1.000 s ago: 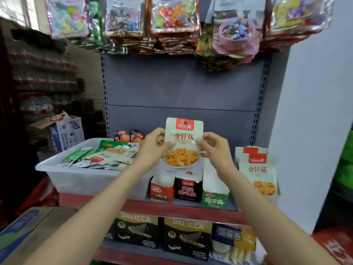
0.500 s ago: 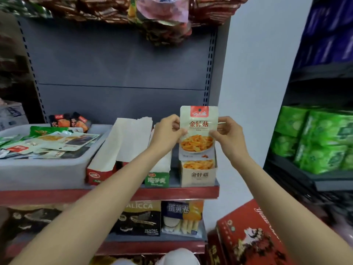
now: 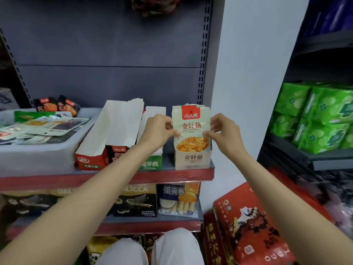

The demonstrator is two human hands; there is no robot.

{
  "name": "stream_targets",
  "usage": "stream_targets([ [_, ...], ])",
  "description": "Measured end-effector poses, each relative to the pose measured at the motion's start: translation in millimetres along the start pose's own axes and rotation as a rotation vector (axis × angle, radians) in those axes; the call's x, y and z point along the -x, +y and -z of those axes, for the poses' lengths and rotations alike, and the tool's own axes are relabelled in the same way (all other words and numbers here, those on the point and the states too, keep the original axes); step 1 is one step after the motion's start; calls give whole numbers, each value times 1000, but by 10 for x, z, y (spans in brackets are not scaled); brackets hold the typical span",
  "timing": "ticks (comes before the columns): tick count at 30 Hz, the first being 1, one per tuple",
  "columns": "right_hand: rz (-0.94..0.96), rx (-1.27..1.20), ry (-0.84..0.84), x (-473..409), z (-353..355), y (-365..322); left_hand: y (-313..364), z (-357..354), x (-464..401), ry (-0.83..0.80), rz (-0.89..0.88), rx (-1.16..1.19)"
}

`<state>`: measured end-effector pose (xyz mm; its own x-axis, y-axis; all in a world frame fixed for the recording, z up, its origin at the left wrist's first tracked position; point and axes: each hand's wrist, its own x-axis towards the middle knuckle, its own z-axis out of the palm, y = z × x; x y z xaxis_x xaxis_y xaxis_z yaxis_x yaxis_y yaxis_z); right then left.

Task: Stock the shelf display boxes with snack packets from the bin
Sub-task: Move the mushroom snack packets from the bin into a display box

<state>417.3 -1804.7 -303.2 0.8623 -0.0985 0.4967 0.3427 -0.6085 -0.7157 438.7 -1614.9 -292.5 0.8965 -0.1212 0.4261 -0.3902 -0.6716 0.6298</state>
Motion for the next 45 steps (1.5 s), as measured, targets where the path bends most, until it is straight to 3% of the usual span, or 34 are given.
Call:
stream_targets([
  [8, -31, 170, -66, 5, -68, -3, -41, -60, 33, -55, -22, -69],
  [11, 42, 233, 68, 64, -113, -85, -32, 17, 52, 25, -25, -11],
  [14, 259, 287, 220, 130, -205, -267, -47, 201, 86, 156, -41, 56],
  [21, 451, 236, -160, 57, -921, -916, -450, 845, 265, 262, -95, -33],
  [27, 499, 125, -311, -18, -1873, -1482, -1300, 1693, 408, 386, 79, -201],
  [29, 500, 124, -353, -83, -2188, -1656, -1586, 1974, 417, 353, 139, -257],
  [35, 417, 308, -565, -354, -2892, -2038, -2267, 2538, 361, 40, 289, -419],
  [40, 435, 385, -777, -486, -3260, -2071, -2536, 2631, 352, -99, 320, -255],
  [45, 542, 283, -500, -427, -3307, -2025, -2619, 2630, 335, -17, 265, -202],
])
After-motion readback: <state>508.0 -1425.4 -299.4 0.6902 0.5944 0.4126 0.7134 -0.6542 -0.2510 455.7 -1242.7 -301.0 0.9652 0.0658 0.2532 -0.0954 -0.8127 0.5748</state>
